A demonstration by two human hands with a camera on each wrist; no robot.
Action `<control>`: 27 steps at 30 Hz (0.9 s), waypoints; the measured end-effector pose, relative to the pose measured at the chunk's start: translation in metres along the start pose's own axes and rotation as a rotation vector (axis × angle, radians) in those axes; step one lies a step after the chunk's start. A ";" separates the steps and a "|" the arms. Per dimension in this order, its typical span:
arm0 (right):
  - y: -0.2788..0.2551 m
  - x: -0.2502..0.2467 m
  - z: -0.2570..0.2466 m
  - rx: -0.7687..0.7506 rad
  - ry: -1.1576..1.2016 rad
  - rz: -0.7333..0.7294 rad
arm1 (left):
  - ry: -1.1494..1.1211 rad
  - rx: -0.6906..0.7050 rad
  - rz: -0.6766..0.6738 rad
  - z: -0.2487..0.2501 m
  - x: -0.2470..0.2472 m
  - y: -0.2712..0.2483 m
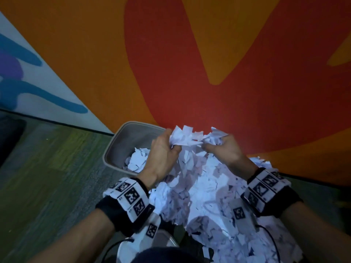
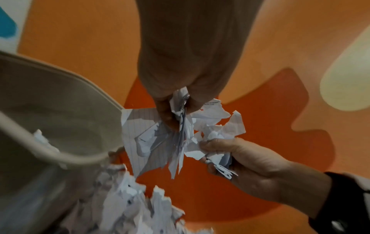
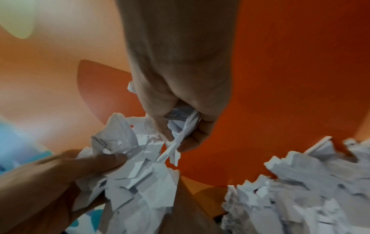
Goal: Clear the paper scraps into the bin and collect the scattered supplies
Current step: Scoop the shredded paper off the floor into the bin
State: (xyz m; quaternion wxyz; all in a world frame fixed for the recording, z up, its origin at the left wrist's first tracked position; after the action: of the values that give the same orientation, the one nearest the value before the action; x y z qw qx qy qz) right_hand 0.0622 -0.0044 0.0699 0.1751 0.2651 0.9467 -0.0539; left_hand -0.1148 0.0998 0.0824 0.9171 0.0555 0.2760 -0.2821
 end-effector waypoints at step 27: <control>0.061 0.113 -0.037 0.034 -0.102 -0.295 | 0.140 -0.232 0.043 -0.064 -0.100 0.026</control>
State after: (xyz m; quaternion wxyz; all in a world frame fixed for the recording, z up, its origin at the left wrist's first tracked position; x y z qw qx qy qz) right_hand -0.0075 0.1098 0.0632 0.2085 0.1231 0.9642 -0.1082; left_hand -0.2005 0.1866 0.0807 0.9017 -0.0255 0.3688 -0.2242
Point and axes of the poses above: each hand's wrist, its own y-axis towards the middle knuckle, its own x-axis out of the palm, z = x × y, the point moved 1 cm from there along y, towards the middle knuckle, and after that the axes turned 10 degrees about -x, right-handed, at the moved point
